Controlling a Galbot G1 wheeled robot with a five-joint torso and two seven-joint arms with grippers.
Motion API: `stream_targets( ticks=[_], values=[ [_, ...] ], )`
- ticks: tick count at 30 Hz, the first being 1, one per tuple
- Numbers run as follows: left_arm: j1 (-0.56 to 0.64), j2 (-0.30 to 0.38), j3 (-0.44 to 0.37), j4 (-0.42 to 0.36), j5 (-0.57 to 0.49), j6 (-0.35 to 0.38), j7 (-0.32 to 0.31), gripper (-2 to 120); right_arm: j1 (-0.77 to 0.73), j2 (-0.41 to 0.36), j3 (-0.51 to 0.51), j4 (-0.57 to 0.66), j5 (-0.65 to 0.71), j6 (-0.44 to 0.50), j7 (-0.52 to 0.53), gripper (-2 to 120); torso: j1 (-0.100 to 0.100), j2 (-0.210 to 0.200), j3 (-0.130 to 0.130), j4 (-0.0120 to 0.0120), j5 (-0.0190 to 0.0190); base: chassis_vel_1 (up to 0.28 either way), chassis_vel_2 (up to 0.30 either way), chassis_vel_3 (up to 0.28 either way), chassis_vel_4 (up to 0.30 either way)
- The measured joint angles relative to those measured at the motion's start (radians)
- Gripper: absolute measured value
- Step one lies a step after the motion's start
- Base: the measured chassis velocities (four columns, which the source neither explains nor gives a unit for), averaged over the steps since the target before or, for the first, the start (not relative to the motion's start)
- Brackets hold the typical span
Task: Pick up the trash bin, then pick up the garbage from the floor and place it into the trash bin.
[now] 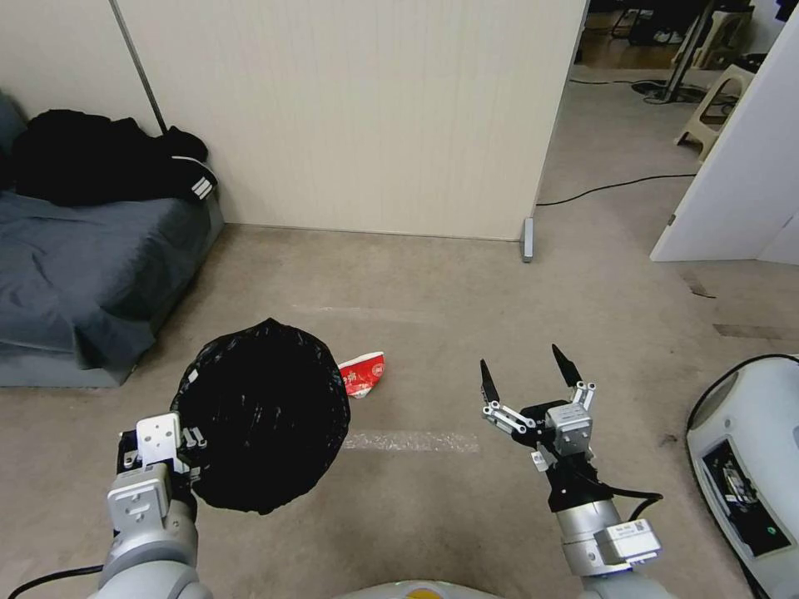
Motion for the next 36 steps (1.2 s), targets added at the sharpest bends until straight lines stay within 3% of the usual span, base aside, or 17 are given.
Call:
stream_targets(
  ticks=[21,36],
  values=[
    [-0.008,0.0,-0.002,0.0,-0.009,0.007,-0.002,0,0.002,0.0,-0.001,0.002,-0.005,0.006,0.009,100,0.0,0.0,0.0,-0.0001,0.0,0.021,0.025,0.027,0.022],
    [-0.011,-0.006,0.001,0.0,-0.013,0.008,-0.003,0,0.002,0.0,0.0,-0.001,-0.018,0.012,0.007,100,0.0,0.0,0.0,0.0,0.0,0.111,0.101,0.102,0.099]
  ],
)
